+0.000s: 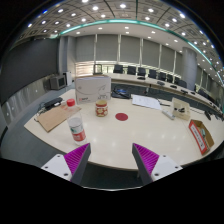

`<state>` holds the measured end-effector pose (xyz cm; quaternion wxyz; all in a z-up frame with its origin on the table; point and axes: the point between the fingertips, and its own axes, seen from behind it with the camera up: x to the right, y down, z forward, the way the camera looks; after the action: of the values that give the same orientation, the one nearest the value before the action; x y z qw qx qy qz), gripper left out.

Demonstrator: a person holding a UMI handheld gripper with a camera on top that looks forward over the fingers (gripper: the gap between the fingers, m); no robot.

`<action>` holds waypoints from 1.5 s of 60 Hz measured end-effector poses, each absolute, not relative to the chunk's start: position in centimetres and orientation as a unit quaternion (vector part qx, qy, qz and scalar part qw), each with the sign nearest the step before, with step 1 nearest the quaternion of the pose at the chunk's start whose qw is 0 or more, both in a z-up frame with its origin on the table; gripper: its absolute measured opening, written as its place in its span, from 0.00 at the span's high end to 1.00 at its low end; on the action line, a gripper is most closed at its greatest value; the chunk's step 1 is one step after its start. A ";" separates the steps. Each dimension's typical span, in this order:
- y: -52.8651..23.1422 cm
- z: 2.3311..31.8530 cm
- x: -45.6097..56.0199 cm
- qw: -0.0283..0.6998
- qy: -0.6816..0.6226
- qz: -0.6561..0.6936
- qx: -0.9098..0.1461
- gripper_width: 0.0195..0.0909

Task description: Pour water

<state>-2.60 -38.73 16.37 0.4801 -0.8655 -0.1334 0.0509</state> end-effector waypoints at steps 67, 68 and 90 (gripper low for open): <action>-23.1 12.4 -17.5 0.574 -0.109 -0.045 -0.811 0.74; -22.7 12.9 -16.9 0.574 -0.111 -0.051 -0.810 0.74; -9.9 21.5 -4.4 0.549 -0.233 -0.319 -0.737 0.74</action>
<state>-4.39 -9.90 21.46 0.5489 -0.7367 -0.2332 -0.3186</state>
